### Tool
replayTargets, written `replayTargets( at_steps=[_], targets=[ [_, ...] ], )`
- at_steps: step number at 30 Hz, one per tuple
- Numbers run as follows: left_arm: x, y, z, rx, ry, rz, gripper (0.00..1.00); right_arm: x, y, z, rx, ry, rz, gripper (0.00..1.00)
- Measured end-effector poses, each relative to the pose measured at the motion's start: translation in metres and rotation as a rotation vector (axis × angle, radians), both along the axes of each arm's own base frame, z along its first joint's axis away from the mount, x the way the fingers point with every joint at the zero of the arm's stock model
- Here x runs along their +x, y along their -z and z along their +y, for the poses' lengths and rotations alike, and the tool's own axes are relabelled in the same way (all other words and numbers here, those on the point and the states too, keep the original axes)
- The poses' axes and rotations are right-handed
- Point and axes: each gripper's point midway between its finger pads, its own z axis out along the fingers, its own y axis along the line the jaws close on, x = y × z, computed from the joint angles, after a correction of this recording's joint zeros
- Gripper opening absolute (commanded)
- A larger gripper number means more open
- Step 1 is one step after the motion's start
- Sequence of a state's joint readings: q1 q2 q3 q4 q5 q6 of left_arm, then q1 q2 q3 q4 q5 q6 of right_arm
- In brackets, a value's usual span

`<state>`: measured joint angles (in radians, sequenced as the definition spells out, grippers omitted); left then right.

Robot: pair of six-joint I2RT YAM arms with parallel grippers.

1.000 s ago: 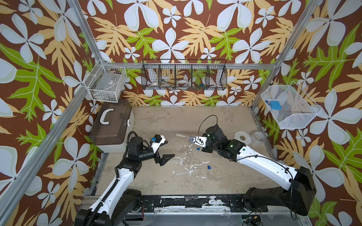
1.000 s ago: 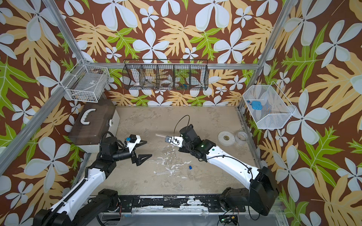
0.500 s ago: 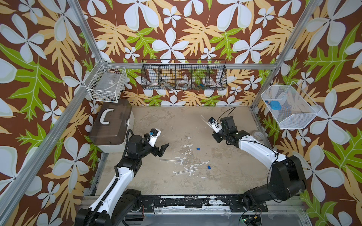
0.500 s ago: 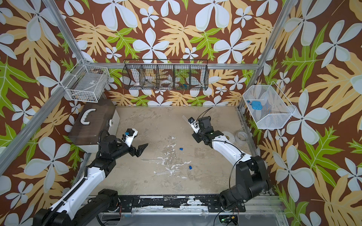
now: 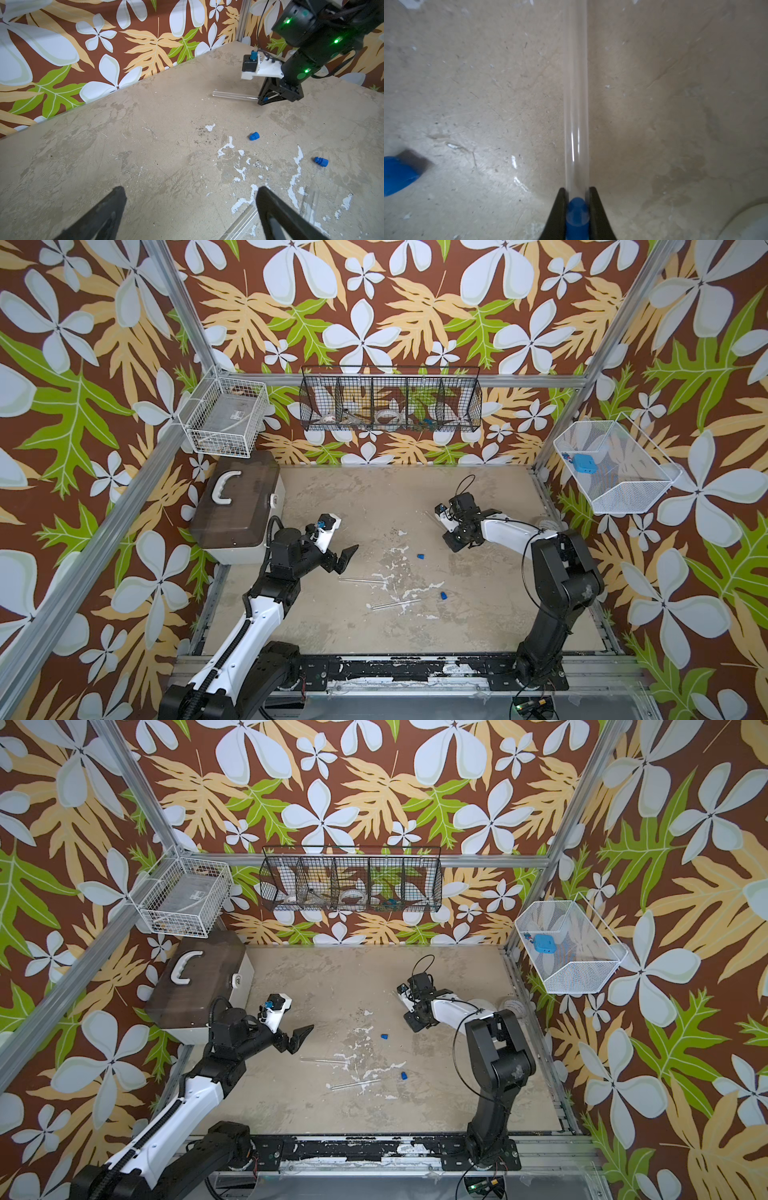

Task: Insert stoppers into test tubes
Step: Place the test tube at the center of the board.

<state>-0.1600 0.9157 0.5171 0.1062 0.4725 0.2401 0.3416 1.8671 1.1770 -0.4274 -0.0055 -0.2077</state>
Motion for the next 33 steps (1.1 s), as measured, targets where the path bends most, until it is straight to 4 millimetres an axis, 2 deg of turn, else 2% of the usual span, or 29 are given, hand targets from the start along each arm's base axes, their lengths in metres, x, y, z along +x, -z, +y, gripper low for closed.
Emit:
replayTargets(
  at_steps=[9, 19, 29, 33],
  targets=[
    [-0.001, 0.000, 0.000, -0.001, 0.001, -0.005, 1.00, 0.001, 0.007, 0.001, 0.003, 0.015, 0.015, 0.12],
    [-0.001, 0.000, -0.001, -0.002, 0.005, -0.004, 1.00, 0.008, 0.007, 0.002, 0.004, 0.018, -0.011, 0.25],
    [-0.001, -0.002, -0.001, -0.001, 0.005, -0.006, 1.00, 0.001, 0.003, -0.002, -0.006, 0.019, -0.004, 0.38],
    [-0.002, 0.000, -0.001, 0.017, 0.016, -0.015, 1.00, -0.002, -0.008, -0.003, -0.002, 0.019, -0.015, 0.43]
  ],
)
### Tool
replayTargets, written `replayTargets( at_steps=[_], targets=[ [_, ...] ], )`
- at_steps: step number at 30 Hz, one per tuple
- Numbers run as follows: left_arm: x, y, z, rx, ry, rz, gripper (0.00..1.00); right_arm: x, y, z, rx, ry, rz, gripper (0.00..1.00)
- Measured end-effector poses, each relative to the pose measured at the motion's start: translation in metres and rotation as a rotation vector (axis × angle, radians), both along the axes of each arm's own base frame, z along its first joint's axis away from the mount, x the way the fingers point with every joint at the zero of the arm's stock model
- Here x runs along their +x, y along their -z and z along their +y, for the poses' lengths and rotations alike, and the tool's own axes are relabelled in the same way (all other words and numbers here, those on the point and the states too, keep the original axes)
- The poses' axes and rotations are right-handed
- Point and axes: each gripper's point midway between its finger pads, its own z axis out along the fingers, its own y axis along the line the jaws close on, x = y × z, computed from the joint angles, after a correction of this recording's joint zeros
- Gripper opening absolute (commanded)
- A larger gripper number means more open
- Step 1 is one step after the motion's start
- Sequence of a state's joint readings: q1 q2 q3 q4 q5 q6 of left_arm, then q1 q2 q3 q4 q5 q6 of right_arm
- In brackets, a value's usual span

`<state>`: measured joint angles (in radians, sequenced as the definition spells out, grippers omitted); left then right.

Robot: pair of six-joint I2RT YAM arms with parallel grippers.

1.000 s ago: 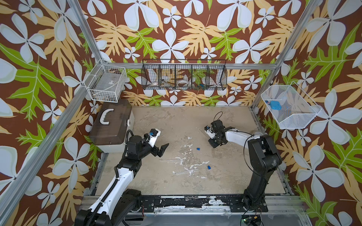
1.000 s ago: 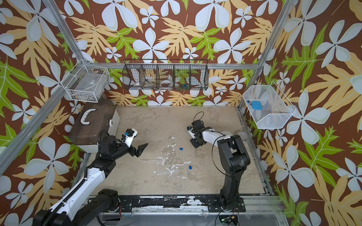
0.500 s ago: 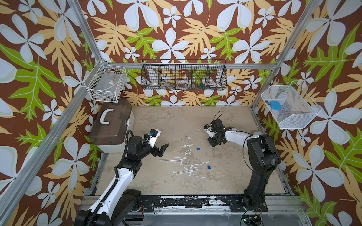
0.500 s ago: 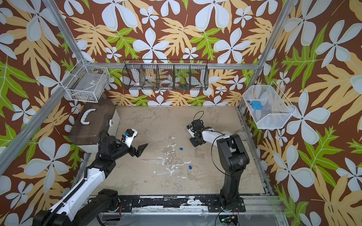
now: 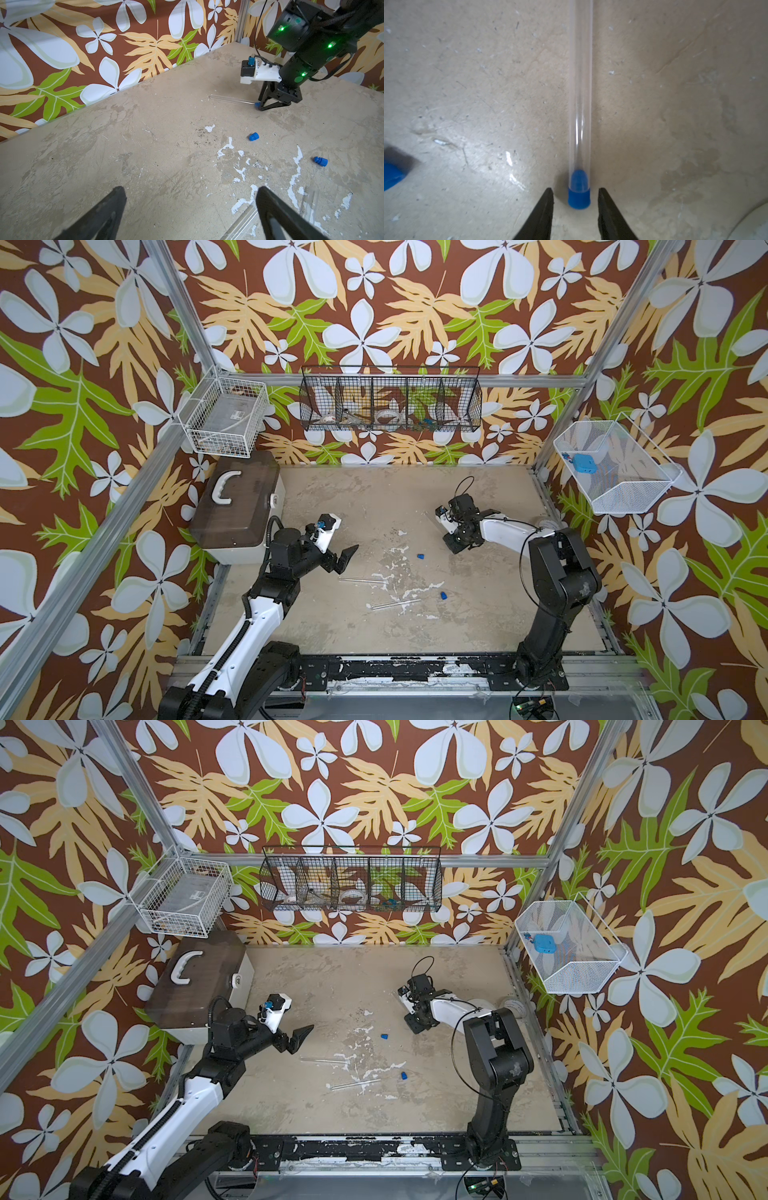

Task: Insert stoppers into test tubes
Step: Place the test tube at the center of the board, then pick up the test tube at the center of the board.

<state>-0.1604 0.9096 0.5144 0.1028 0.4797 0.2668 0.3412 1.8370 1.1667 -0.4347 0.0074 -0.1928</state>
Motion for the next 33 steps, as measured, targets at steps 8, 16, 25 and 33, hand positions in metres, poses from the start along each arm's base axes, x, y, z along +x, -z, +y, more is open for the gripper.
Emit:
replayTargets(
  at_steps=[8, 16, 25, 33],
  targets=[
    [-0.007, 0.008, -0.007, 0.084, 0.089, -0.013, 1.00, -0.005, -0.045, 0.000, 0.046, -0.002, -0.103, 0.49],
    [-0.010, 0.008, -0.012, 0.123, 0.147, -0.006, 1.00, -0.018, -0.118, 0.018, 0.198, -0.066, -0.285, 0.56],
    [-0.008, 0.010, -0.003, 0.119, 0.104, 0.012, 1.00, -0.061, -0.137, 0.111, 0.274, -0.423, -0.275, 1.00],
    [0.000, 0.009, 0.013, 0.093, 0.006, 0.017, 1.00, -0.084, -0.134, 0.154, 0.307, -0.555, -0.212, 0.90]
  ],
)
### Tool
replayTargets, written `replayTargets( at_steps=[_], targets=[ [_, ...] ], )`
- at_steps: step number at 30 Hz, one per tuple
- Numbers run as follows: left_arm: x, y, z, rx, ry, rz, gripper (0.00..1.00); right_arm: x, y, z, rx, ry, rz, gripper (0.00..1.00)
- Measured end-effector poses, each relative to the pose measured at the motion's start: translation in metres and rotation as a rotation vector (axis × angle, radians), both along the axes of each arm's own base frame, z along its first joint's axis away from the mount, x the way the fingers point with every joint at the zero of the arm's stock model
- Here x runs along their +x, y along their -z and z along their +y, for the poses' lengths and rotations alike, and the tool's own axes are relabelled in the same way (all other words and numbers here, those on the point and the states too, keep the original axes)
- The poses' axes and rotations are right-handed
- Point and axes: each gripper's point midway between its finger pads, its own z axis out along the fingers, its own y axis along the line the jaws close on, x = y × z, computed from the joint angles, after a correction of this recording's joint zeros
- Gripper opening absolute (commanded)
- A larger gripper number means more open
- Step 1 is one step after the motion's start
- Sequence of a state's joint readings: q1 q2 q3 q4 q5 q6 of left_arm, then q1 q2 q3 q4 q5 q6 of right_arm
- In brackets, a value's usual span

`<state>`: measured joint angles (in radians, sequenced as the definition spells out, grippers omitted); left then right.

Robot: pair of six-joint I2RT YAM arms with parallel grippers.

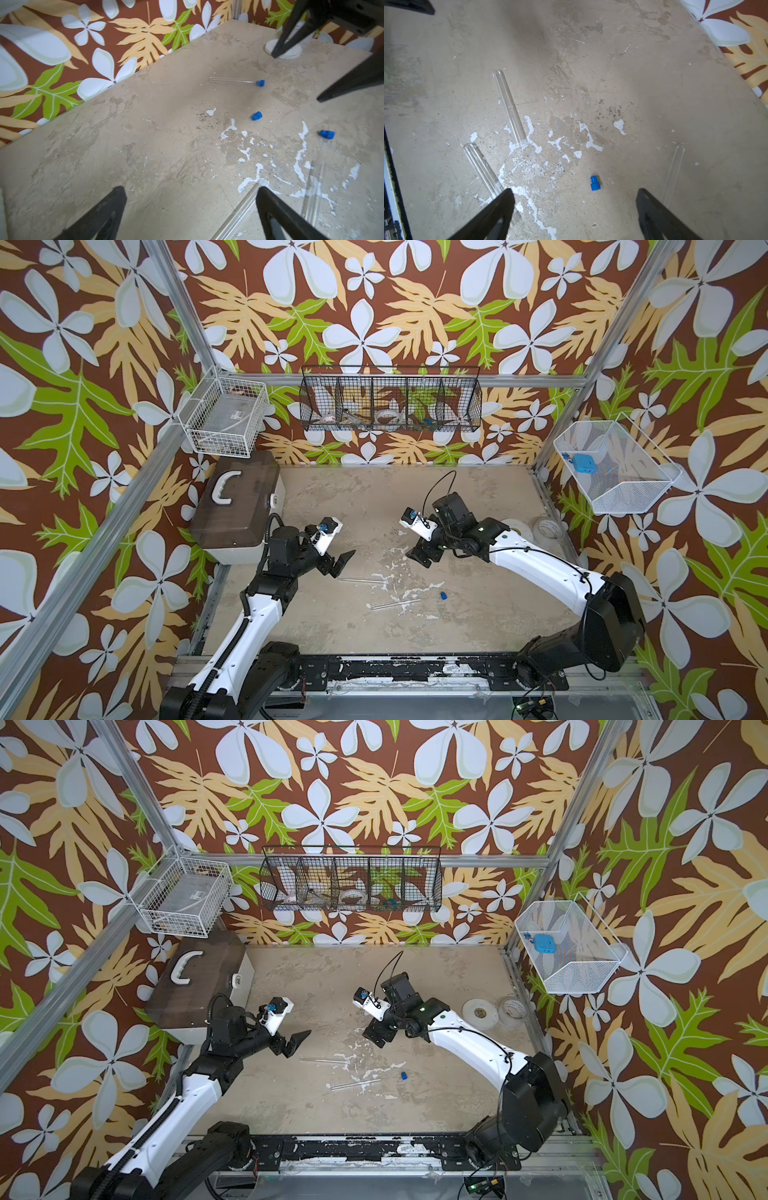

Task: Insert stoppers into test tubes
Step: Pick up the test tube at the center of the board.

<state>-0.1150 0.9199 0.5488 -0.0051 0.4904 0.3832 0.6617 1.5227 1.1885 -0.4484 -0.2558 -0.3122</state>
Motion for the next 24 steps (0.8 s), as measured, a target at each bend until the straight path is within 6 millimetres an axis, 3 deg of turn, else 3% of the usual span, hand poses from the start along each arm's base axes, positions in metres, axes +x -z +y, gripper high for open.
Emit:
replayTargets(
  at_steps=[8, 13, 24],
  targets=[
    [0.011, -0.006, 0.019, -0.008, -0.123, -0.021, 1.00, -0.013, 0.013, 0.036, -0.031, -0.090, 0.030, 0.91],
    [0.019, -0.011, 0.033, -0.006, -0.205, -0.038, 1.00, -0.006, 0.017, 0.053, -0.041, -0.095, 0.041, 0.84],
    [0.034, -0.022, 0.080, 0.033, -0.462, -0.103, 1.00, -0.029, 0.077, 0.095, -0.191, -0.175, 0.133, 0.67]
  ],
)
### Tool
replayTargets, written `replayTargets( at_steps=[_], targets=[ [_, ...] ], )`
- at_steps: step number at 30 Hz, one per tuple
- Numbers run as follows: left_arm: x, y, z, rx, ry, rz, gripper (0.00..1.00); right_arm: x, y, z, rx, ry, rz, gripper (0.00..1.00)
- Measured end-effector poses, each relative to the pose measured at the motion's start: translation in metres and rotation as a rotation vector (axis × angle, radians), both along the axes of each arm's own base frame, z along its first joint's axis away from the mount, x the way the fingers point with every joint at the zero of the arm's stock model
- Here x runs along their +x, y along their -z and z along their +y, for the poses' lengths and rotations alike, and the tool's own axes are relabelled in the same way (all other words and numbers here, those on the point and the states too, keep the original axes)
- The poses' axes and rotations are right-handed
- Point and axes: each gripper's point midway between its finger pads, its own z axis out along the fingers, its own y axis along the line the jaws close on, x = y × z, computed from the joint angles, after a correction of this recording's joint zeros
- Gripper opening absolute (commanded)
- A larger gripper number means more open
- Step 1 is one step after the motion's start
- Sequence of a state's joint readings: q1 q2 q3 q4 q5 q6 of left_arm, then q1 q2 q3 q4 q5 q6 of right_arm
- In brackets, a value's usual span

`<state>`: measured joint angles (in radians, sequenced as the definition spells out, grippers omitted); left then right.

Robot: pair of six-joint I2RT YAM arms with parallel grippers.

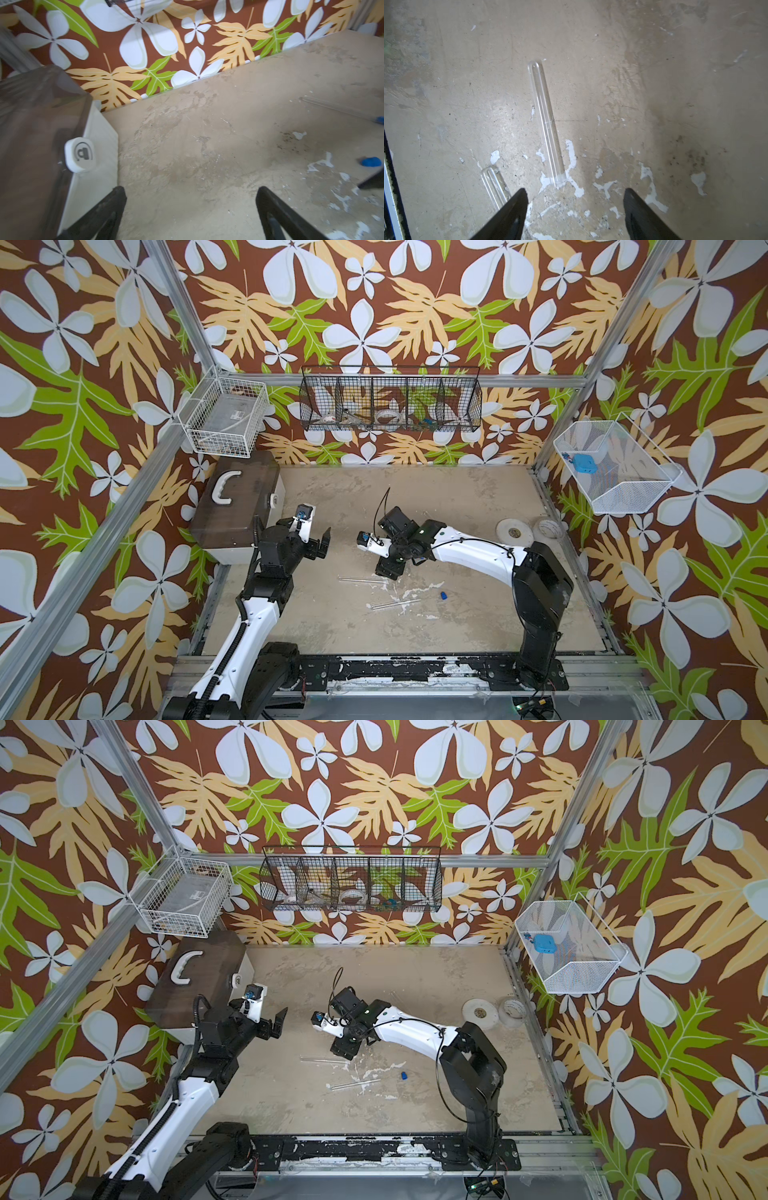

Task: Insert stoppers into test tubes
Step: Pick up the test tube at the center of the board.

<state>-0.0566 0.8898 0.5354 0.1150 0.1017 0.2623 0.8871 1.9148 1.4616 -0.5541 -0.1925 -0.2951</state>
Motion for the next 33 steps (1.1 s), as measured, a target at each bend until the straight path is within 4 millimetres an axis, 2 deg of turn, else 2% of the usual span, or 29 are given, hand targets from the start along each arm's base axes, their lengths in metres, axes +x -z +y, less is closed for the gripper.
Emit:
replayTargets(
  at_steps=[3, 12, 16, 22, 27, 33],
  targets=[
    [0.001, 0.000, 0.006, 0.006, -0.030, -0.001, 1.00, -0.005, 0.015, 0.007, -0.044, -0.015, 0.013, 0.64],
    [0.002, -0.002, 0.012, 0.013, -0.062, -0.010, 1.00, -0.011, 0.052, 0.002, -0.174, -0.016, 0.030, 0.46],
    [0.003, -0.001, 0.014, 0.016, -0.073, -0.014, 1.00, -0.016, 0.062, 0.001, -0.205, -0.023, 0.048, 0.45],
    [0.003, -0.001, 0.014, 0.015, -0.072, -0.014, 1.00, -0.021, 0.072, -0.004, -0.249, -0.027, 0.057, 0.44],
    [0.003, -0.001, 0.014, 0.015, -0.073, -0.013, 1.00, -0.021, 0.073, -0.005, -0.255, -0.025, 0.053, 0.39],
    [0.003, -0.003, 0.013, 0.013, -0.066, -0.015, 1.00, -0.018, 0.074, -0.007, -0.264, -0.020, 0.040, 0.28]
  ],
)
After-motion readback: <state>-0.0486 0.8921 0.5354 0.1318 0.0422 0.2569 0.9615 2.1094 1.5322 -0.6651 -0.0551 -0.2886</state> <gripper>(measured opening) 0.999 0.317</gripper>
